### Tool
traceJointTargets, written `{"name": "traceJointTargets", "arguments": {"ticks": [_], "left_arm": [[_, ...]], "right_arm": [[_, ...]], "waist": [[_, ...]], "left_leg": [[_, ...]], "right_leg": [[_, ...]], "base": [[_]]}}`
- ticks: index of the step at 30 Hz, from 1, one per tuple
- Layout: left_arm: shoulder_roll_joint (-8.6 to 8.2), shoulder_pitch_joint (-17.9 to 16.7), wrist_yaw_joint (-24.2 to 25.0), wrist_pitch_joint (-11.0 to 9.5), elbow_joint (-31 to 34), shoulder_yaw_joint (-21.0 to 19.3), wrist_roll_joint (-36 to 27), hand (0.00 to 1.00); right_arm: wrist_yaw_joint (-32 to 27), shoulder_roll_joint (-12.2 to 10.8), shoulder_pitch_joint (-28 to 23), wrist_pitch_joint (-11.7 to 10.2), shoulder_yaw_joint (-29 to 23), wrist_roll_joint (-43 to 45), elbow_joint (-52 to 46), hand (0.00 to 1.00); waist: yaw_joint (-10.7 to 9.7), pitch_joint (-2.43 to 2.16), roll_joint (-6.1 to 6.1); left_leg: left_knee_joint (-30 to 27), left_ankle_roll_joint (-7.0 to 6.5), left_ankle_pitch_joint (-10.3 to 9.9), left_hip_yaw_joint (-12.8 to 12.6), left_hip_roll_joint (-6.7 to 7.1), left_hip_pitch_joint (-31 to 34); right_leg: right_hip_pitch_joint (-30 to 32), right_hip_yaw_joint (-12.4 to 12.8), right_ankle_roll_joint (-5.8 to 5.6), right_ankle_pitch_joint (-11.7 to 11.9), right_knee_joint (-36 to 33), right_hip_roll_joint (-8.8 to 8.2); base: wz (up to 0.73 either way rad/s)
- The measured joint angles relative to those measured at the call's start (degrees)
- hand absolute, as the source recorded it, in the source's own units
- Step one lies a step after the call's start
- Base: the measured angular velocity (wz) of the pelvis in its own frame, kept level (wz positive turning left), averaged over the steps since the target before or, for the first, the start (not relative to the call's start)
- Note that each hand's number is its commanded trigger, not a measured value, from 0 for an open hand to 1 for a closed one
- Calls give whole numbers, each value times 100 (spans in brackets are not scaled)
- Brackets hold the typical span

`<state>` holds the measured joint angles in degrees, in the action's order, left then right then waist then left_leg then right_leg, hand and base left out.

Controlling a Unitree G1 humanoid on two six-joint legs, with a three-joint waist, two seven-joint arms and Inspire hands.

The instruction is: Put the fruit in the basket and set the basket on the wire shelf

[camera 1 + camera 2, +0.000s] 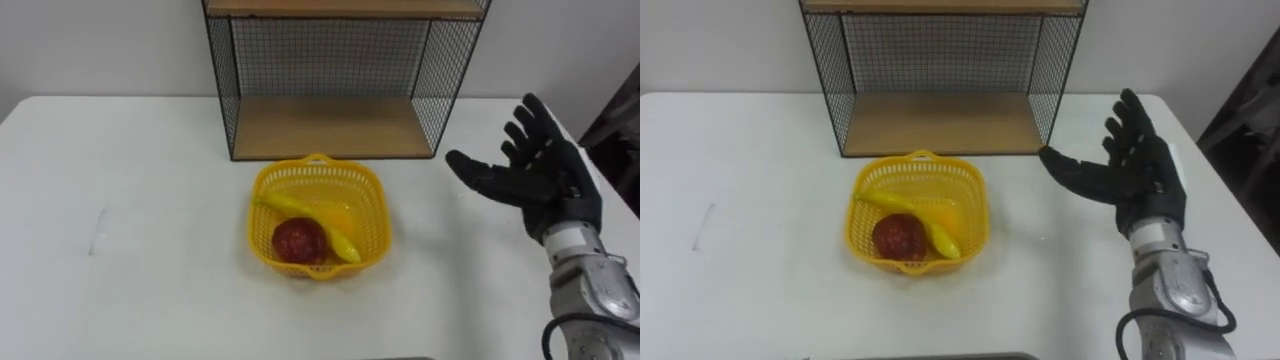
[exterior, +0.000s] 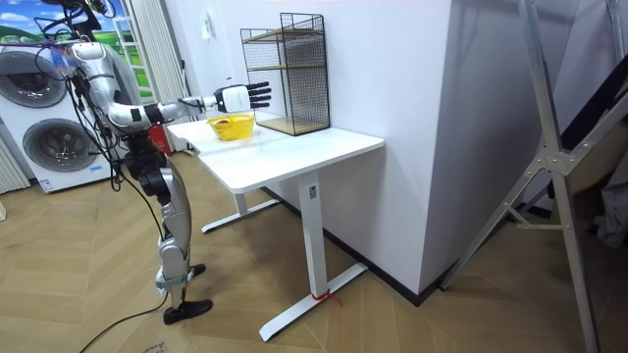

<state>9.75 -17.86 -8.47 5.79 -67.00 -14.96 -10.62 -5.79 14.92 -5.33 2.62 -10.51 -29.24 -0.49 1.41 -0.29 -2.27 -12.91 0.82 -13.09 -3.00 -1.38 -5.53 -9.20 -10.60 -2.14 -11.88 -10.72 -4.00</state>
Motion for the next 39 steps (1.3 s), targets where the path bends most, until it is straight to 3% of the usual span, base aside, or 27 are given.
{"name": "traceJointTargets", "arguments": {"ticks": [3, 7, 9, 11, 15, 18, 19, 20, 22, 24, 25, 28, 30, 33, 35, 39], "left_arm": [[-5, -21, -468, 15, 68, -514, -1068, 0], [-1, -71, -1292, -19, 765, -1143, -2582, 0], [0, -75, -1671, -75, 1140, -1354, -2829, 0], [-1, -72, -2069, -128, 1652, -1501, -2877, 0], [-5, -235, -3095, -366, 3567, -1585, -2775, 0], [-8, -192, -3780, -561, 4772, -1659, -2265, 0], [-7, -202, -4072, -524, 5065, -1548, -1884, 0], [-26, -211, -4181, -522, 5083, -1504, -1753, 0], [-234, -217, -4440, -582, 5667, -1514, -1514, 0], [-242, -146, -4547, -736, 6183, -1515, -1344, 0], [-226, -112, -4614, -927, 6499, -1473, -1177, 0], [-177, -12, -4603, -1203, 7419, -1285, -944, 0], [-141, 95, -4514, -1339, 7656, -1131, -839, 0], [-93, 212, -4310, -1378, 7707, -682, -832, 0], [-99, 276, -4135, -1381, 7708, -309, -837, 0], [-152, 385, -3364, -1463, 7683, 597, -844, 0]], "right_arm": [[-187, 1, -171, 25, -69, -12, -22, 0], [-474, 3, -321, 179, -100, 20, -28, 0], [-582, 2, -343, 237, -151, 52, -29, 0], [-675, 2, -392, 241, -230, 68, -47, 0], [-960, 12, -660, 223, -416, 201, -204, 0], [-1047, 8, -858, 222, -432, 552, -313, 0], [-1043, -6, -875, 222, -423, 577, -313, 0], [-1043, -14, -882, 222, -422, 578, -313, 0], [-1056, -22, -1013, 221, -440, 591, -293, 0], [-1027, -29, -1007, 197, -439, 689, -258, 0], [-1020, -29, -983, 106, -426, 734, -255, 0], [-903, -72, -1002, -136, -412, 740, -257, 0], [-816, -135, -1019, -221, -398, 741, -262, 0], [-786, -187, -1022, -289, -134, 708, -258, 0], [-740, -214, -1023, -313, 63, 709, -245, 0], [-461, -389, -1000, -494, 464, 1015, -135, 0]], "waist": [[11, -16, 29], [34, -12, 62], [50, -12, 88], [70, -11, 117], [187, -22, 222], [234, -44, 286], [210, -37, 314], [211, -25, 307], [249, -33, 303], [292, -24, 269], [294, -16, 250], [294, 8, 224], [288, 26, 202], [185, 22, 213], [155, 46, 227], [136, 58, 227]], "left_leg": [[12, 1, 1, 3, 1, -6], [25, 1, 1, -2, 3, -6], [25, 1, 1, 2, 5, -5], [16, 1, 1, 10, 2, 7], [19, 1, 1, 25, 1, 8], [29, 1, 1, 24, 3, 2], [28, 1, 1, 23, 3, 0], [28, 1, 1, 22, 4, -1], [12, 6, 4, 40, 3, -6], [-18, 11, 11, 49, 3, -3], [-31, 10, 10, 49, 5, -2], [-31, 9, 9, 47, 6, -5], [-28, 9, 9, 48, 5, 5], [-49, 9, 9, 82, 16, 28], [-80, 9, 9, 94, 15, 74], [-84, 9, 10, 80, 14, 101]], "right_leg": [[0, 1, -3, -2, 10, 1], [13, -2, -3, -2, 1, -5], [13, -4, -3, -2, 2, -5], [14, -23, -3, -2, 5, -5], [16, -40, -3, -2, -1, -3], [24, -43, -7, -5, -5, -6], [23, -41, -7, -5, -5, -6], [23, -39, -9, -6, -3, -7], [27, -47, -10, -8, 6, -2], [30, -61, -10, -8, 5, -1], [28, -55, -10, -8, 5, -2], [20, -55, -10, -8, 12, -3], [10, -59, -11, -8, 12, -3], [-2, -93, -11, -8, 19, -9], [16, -109, -11, -8, 19, -8], [90, -84, -10, -7, -10, -7]], "base": [[0], [0], [0], [0], [0], [0], [0], [0], [3], [2], [0], [0], [0], [5], [5], [-3]]}}
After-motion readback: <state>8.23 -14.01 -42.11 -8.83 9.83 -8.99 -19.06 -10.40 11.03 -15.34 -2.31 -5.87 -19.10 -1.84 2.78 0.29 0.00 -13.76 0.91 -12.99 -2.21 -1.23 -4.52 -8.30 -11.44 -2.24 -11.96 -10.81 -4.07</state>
